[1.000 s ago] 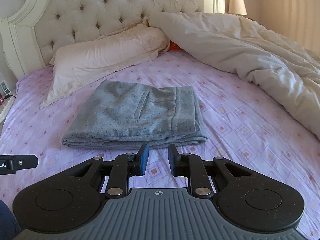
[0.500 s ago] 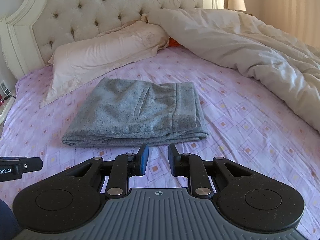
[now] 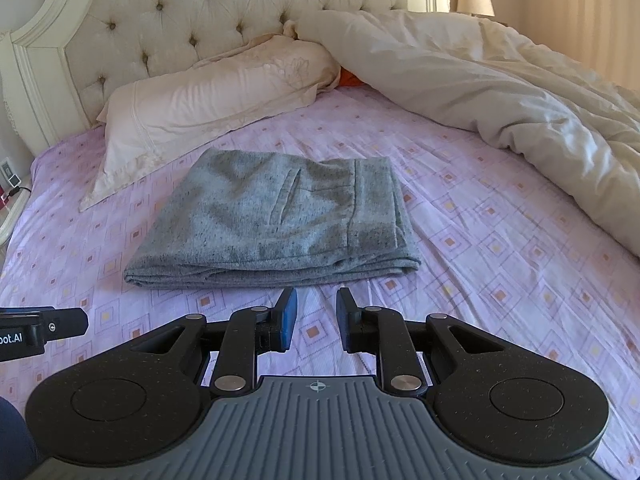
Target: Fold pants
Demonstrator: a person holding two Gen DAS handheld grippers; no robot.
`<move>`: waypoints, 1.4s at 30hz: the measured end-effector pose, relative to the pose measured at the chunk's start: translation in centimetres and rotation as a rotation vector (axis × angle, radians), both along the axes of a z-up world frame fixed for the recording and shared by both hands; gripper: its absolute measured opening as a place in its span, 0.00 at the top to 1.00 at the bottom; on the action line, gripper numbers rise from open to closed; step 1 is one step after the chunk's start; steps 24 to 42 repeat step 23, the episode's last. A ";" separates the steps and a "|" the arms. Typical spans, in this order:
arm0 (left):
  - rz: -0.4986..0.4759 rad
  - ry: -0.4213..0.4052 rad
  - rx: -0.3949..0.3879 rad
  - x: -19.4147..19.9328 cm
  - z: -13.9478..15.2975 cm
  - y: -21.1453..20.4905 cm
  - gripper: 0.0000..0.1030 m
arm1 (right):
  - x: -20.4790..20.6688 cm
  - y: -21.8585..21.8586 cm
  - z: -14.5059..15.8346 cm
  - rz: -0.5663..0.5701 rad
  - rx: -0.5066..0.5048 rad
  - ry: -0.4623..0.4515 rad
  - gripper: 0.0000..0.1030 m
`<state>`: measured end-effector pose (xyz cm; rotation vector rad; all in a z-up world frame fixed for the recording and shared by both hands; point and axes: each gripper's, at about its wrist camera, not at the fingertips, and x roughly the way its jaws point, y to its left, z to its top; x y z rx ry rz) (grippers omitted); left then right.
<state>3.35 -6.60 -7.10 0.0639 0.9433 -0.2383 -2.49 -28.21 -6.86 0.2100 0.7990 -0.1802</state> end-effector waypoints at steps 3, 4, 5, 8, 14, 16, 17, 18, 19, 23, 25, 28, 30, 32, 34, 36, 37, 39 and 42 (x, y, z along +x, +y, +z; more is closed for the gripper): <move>0.001 0.000 0.000 0.0 0.0 0.0 0.58 | 0.0 0.0 -0.1 -0.001 0.001 0.004 0.80; 0.000 0.000 0.001 0.0 0.0 0.0 0.58 | 0.0 0.0 -0.1 -0.002 0.002 0.005 0.80; -0.002 0.000 0.002 0.0 0.0 0.0 0.58 | 0.0 0.0 -0.1 -0.002 0.003 0.004 0.80; -0.002 0.001 0.005 0.1 -0.1 -0.1 0.58 | 0.1 0.0 -0.1 -0.002 0.003 0.006 0.80; -0.001 0.004 0.009 0.1 -0.1 -0.2 0.58 | 0.2 0.1 -0.1 0.000 0.005 0.011 0.80; -0.003 0.003 0.012 0.1 -0.1 -0.3 0.58 | 0.2 0.1 -0.1 -0.001 0.005 0.011 0.80; -0.003 0.003 0.011 0.2 -0.1 -0.3 0.58 | 0.2 0.1 -0.1 -0.001 0.006 0.011 0.80; -0.002 0.002 0.011 0.2 -0.1 -0.3 0.58 | 0.2 0.1 -0.2 -0.002 0.007 0.011 0.80; -0.003 0.001 0.012 0.2 -0.1 -0.4 0.58 | 0.2 0.0 -0.2 -0.003 0.008 0.012 0.80; -0.001 -0.008 0.017 0.2 -0.1 -0.5 0.58 | 0.2 -0.1 -0.2 -0.004 0.013 0.014 0.80; -0.001 -0.008 0.017 0.2 -0.1 -0.5 0.58 | 0.2 -0.1 -0.2 -0.004 0.013 0.014 0.80; -0.001 -0.008 0.017 0.2 -0.1 -0.5 0.58 | 0.2 -0.1 -0.2 -0.004 0.013 0.014 0.80; -0.001 -0.008 0.017 0.2 -0.1 -0.5 0.58 | 0.2 -0.1 -0.2 -0.004 0.013 0.014 0.80; -0.001 -0.008 0.017 0.2 -0.1 -0.5 0.58 | 0.2 -0.1 -0.2 -0.004 0.013 0.014 0.80; -0.001 -0.008 0.017 0.2 -0.1 -0.5 0.58 | 0.2 -0.1 -0.2 -0.004 0.013 0.014 0.80; -0.001 -0.008 0.017 0.2 -0.1 -0.5 0.58 | 0.2 -0.1 -0.2 -0.004 0.013 0.014 0.80; -0.001 -0.008 0.017 0.2 -0.1 -0.5 0.58 | 0.2 -0.1 -0.2 -0.004 0.013 0.014 0.80; -0.001 -0.008 0.017 0.2 -0.1 -0.5 0.58 | 0.2 -0.1 -0.2 -0.004 0.013 0.014 0.80; -0.001 -0.008 0.017 0.2 -0.1 -0.5 0.58 | 0.2 -0.1 -0.2 -0.004 0.013 0.014 0.80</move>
